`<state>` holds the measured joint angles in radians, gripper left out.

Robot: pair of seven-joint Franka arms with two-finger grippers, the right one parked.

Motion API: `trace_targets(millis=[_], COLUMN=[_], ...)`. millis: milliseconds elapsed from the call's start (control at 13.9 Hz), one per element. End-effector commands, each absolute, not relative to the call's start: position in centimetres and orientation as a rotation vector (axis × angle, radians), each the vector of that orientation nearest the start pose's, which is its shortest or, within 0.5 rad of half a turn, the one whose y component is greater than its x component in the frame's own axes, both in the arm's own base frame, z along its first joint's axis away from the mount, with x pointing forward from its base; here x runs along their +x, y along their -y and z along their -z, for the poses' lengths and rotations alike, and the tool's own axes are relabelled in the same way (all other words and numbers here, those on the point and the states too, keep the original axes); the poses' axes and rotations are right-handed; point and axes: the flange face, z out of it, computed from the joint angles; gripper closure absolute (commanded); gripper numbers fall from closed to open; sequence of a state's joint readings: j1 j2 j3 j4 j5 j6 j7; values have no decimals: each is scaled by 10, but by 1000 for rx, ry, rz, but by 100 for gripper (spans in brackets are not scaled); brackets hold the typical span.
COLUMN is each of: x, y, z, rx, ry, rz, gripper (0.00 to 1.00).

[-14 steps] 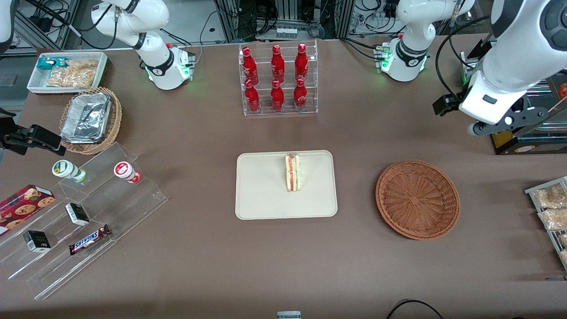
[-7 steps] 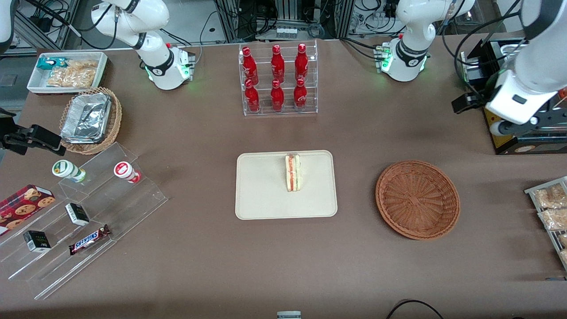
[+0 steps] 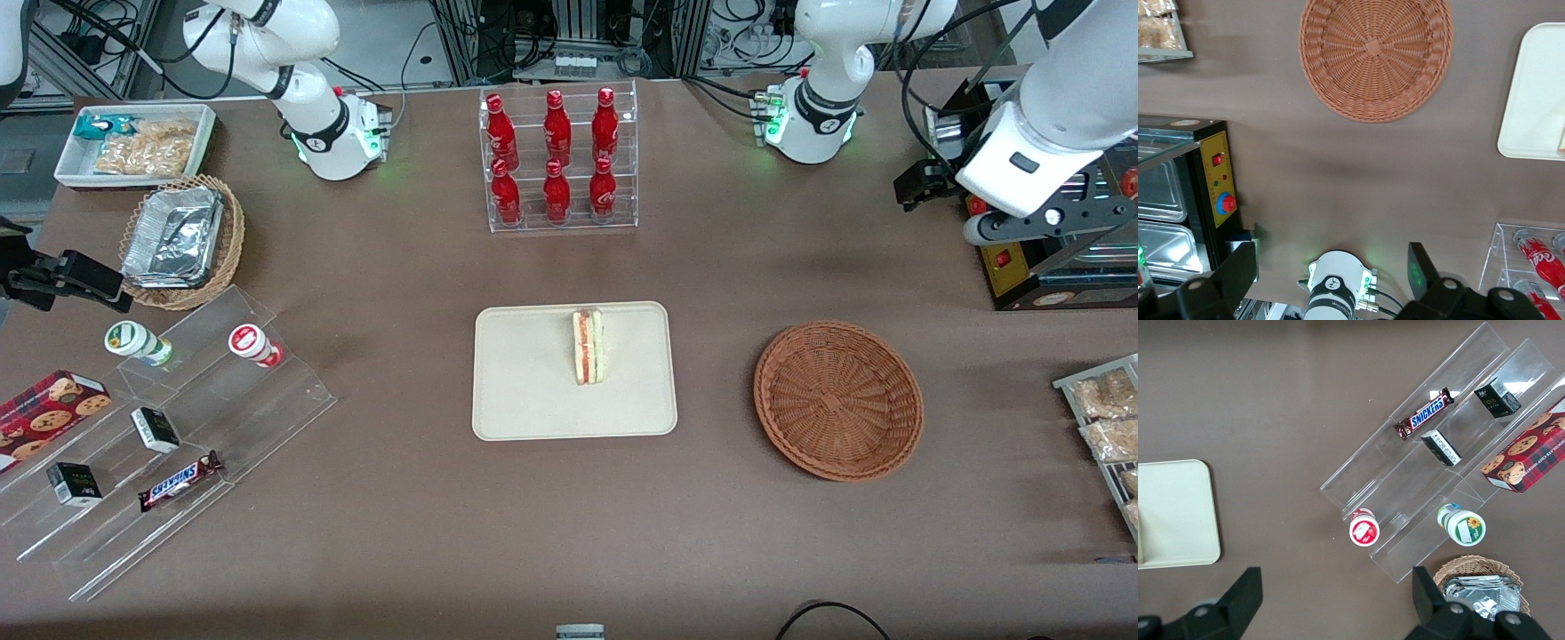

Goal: Place sandwich from basket to tray

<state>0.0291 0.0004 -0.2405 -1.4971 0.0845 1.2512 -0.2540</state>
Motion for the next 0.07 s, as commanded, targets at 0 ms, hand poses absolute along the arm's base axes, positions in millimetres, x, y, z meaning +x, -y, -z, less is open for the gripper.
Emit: trace_targets(millis=[0], x=[512], y=[96], z=[-634], rx=[-3009], ry=[69], rz=[-325], gripper=[0])
